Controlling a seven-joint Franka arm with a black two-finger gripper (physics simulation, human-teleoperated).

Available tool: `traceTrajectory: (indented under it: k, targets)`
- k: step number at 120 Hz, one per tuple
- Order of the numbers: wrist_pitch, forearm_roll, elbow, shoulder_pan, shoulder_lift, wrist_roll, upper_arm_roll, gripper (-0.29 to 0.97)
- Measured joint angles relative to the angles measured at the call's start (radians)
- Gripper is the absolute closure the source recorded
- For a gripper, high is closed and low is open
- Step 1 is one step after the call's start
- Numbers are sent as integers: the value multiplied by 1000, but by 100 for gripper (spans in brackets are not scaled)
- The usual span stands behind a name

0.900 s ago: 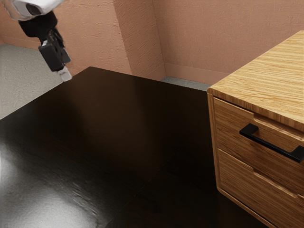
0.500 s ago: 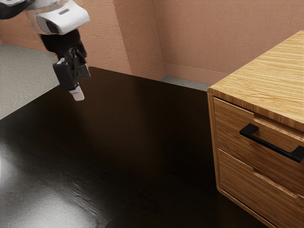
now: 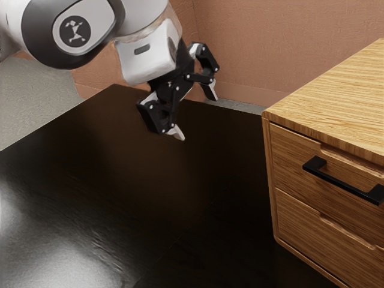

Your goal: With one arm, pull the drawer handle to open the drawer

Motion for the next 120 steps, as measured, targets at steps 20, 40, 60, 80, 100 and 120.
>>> traceTrajectory:
  k: [20,40,60,80,100,120]
  targets:
    - [33,-34,-20,-39,-38,81,-30,0]
    - [51,-66,-12,-101,-44,132,-39,0]
    - [59,-67,-21,-226,-37,100,-34,0]
    - [59,-68,-41,-243,-11,-55,-38,1]
    - [60,-69,-60,-318,1,-199,-35,23]
    - [69,-20,-68,-297,13,-308,-32,30]
